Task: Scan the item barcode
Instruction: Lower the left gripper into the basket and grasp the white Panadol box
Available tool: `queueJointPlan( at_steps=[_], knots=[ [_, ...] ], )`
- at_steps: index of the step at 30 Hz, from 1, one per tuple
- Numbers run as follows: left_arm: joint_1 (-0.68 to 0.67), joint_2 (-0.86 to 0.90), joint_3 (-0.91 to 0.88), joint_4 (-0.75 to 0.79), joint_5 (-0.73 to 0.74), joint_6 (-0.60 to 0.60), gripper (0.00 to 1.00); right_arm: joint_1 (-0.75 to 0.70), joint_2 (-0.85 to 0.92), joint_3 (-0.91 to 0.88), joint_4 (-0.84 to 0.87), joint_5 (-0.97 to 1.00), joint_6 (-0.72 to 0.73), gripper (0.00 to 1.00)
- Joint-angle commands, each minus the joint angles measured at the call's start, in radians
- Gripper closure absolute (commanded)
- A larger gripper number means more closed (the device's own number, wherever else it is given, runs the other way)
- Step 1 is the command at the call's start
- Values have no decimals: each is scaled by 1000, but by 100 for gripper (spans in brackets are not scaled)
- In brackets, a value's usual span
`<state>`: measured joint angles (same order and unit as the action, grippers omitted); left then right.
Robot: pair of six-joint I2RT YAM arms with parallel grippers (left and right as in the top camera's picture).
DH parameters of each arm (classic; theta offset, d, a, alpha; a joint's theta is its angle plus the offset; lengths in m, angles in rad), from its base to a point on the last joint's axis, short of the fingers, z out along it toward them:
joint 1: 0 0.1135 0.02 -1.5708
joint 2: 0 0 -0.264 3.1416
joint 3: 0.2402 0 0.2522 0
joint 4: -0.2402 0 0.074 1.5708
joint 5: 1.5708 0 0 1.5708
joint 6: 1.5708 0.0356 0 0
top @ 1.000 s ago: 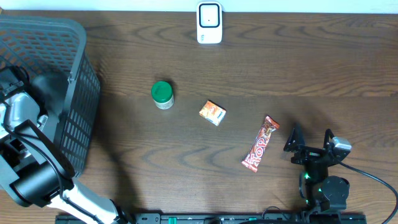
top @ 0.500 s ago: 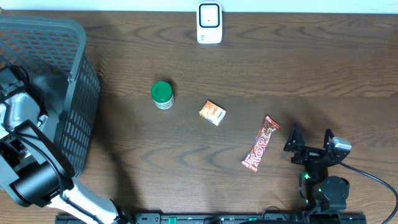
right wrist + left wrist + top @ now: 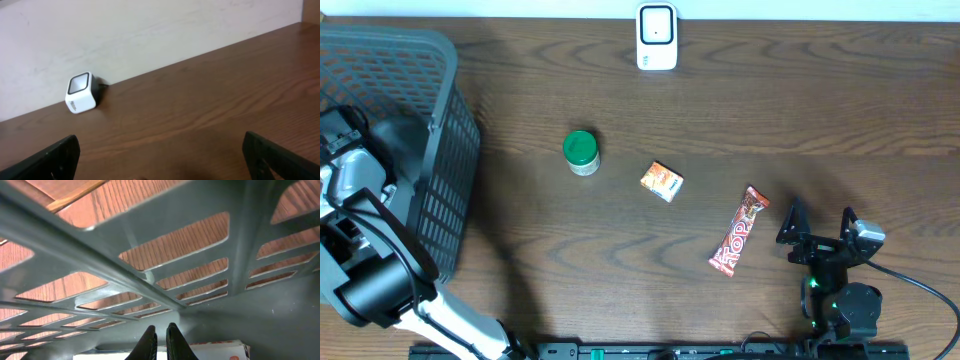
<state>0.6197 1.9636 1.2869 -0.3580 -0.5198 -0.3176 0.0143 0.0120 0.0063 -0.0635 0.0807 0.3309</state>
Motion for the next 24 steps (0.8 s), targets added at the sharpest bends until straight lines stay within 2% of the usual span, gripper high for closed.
queueJointPlan(
  at_steps=[1, 6, 12, 16, 24],
  knots=[
    [10, 62, -15, -22, 19, -2, 92, -8, -5, -1, -4, 3, -10, 1],
    [10, 62, -15, -46, 25, -2, 92, -8, -5, -1, -4, 3, -10, 1],
    [9, 62, -15, -109, 125, -11, 92, -8, -5, -1, -4, 3, -10, 1],
    [9, 62, -15, -155, 135, -63, 92, -8, -5, -1, -4, 3, -10, 1],
    [-4, 44, -15, -203, 200, -63, 92, -8, -5, -1, -4, 3, -10, 1]
  ],
)
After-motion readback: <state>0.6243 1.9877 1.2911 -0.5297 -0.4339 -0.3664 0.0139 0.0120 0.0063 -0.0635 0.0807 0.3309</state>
